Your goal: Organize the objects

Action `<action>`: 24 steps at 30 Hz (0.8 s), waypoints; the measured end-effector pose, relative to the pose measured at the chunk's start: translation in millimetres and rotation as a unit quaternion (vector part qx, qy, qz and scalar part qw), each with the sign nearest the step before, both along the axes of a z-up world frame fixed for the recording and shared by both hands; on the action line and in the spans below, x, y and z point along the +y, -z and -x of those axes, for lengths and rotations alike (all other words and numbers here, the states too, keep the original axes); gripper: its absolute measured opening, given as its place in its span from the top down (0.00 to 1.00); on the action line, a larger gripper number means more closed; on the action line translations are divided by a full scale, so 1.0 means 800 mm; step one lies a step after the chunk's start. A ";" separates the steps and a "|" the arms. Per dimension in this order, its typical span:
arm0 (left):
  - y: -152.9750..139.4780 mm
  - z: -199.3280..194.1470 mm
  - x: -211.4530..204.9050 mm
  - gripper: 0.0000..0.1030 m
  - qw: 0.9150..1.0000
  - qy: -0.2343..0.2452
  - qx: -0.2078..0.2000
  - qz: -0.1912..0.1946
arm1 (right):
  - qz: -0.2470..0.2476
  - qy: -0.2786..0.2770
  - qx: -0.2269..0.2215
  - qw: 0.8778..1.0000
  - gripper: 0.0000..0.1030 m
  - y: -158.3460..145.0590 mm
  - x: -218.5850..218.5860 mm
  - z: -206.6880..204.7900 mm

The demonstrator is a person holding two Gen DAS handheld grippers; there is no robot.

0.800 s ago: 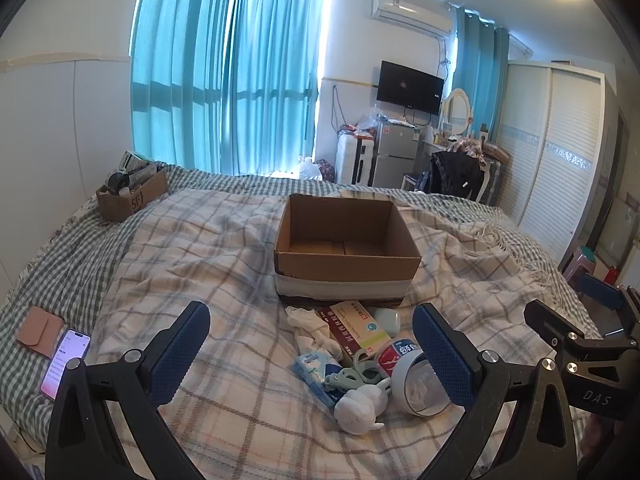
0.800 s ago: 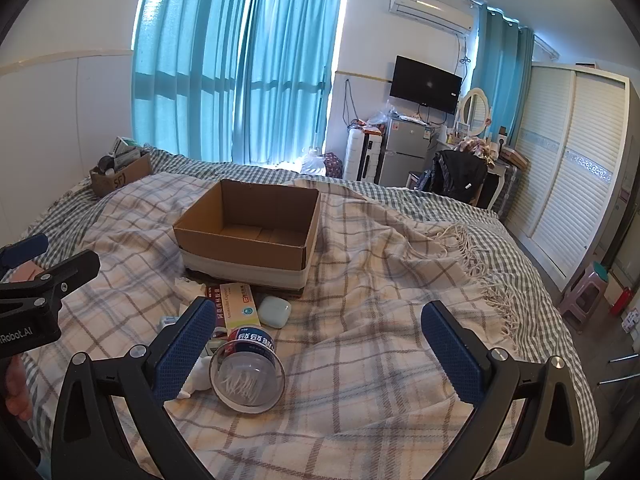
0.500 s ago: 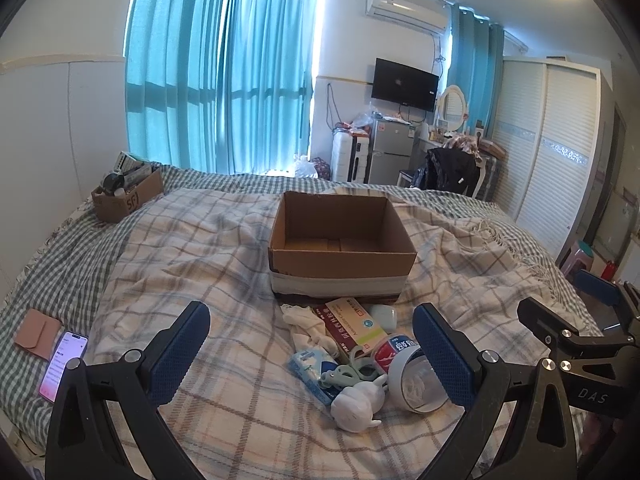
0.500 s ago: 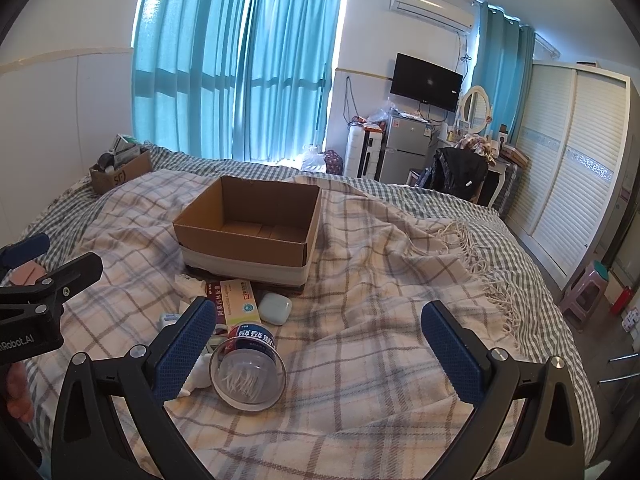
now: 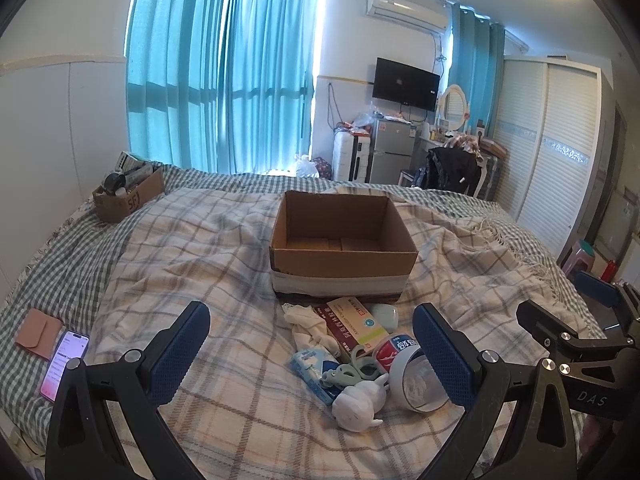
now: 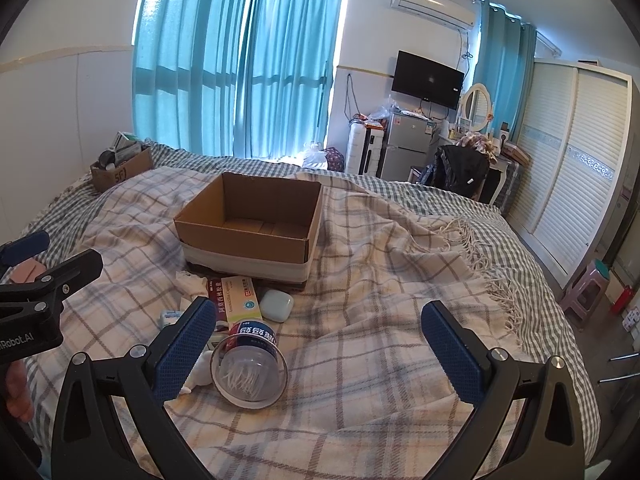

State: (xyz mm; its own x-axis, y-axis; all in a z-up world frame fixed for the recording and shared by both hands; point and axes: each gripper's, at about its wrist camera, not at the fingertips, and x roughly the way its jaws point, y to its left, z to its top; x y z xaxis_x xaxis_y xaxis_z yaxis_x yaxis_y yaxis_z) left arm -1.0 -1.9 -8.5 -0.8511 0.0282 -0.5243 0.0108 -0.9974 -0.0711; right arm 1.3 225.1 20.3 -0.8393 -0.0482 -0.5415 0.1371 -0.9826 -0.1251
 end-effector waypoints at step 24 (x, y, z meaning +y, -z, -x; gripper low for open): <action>0.007 0.004 -0.002 0.00 1.000 -0.005 -0.014 -0.002 | -0.003 -0.009 -0.005 1.000 0.00 -0.002 -0.005 -0.003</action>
State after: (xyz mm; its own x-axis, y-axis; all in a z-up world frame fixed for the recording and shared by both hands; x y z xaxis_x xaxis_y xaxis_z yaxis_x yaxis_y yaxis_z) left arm -3.9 -3.6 -14.1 -0.8358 0.0225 -0.5486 0.0220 -0.9970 -0.0745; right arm 3.7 221.1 22.3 -0.8333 -0.0602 -0.5496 0.1564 -0.9791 -0.1299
